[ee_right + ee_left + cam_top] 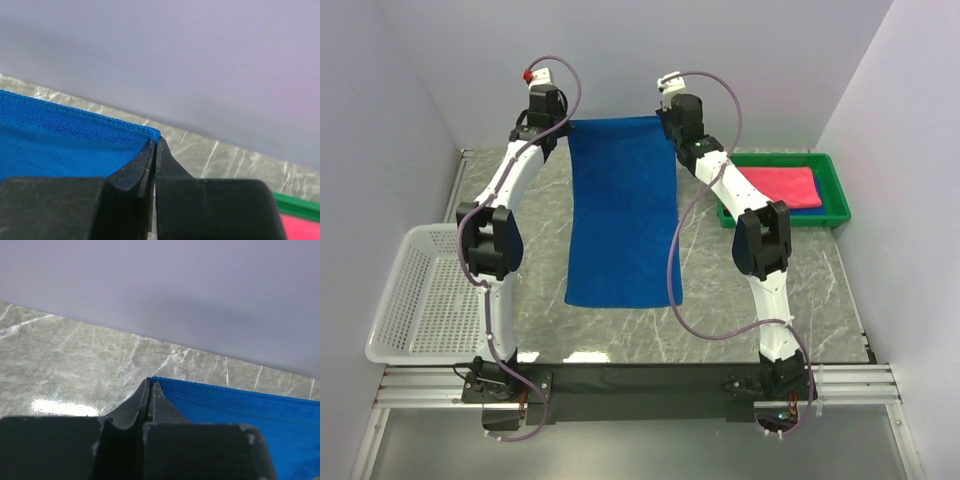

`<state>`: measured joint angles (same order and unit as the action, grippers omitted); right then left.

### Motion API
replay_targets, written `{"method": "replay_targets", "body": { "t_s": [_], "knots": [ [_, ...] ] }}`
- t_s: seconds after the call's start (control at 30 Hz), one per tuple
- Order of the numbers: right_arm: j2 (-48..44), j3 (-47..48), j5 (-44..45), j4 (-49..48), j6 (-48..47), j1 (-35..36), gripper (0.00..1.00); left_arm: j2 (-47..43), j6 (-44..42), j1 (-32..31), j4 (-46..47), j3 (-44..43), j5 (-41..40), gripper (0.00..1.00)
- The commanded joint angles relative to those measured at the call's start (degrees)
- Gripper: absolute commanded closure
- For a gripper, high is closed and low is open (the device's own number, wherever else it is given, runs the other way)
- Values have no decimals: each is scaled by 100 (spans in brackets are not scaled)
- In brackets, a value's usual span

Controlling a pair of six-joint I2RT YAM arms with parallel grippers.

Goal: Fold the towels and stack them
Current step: Fold the towel

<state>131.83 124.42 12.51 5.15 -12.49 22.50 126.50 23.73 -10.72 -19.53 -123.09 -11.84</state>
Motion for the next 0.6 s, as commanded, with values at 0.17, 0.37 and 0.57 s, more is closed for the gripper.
{"method": "replay_targets", "body": {
  "t_s": [0.17, 0.37, 0.57],
  "knots": [
    [-903, -1075, 217, -374, -280, -106, 100, -1187, 106, 202, 888, 1584, 234, 100],
    [-1738, -2288, 339, -348, -500, 114, 100, -2023, 115, 202, 969, 2832, 383, 100],
    [-2441, -3334, 331, 21, -333, 333, 100, -2638, 185, 202, 775, 3606, 515, 100]
  ]
}}
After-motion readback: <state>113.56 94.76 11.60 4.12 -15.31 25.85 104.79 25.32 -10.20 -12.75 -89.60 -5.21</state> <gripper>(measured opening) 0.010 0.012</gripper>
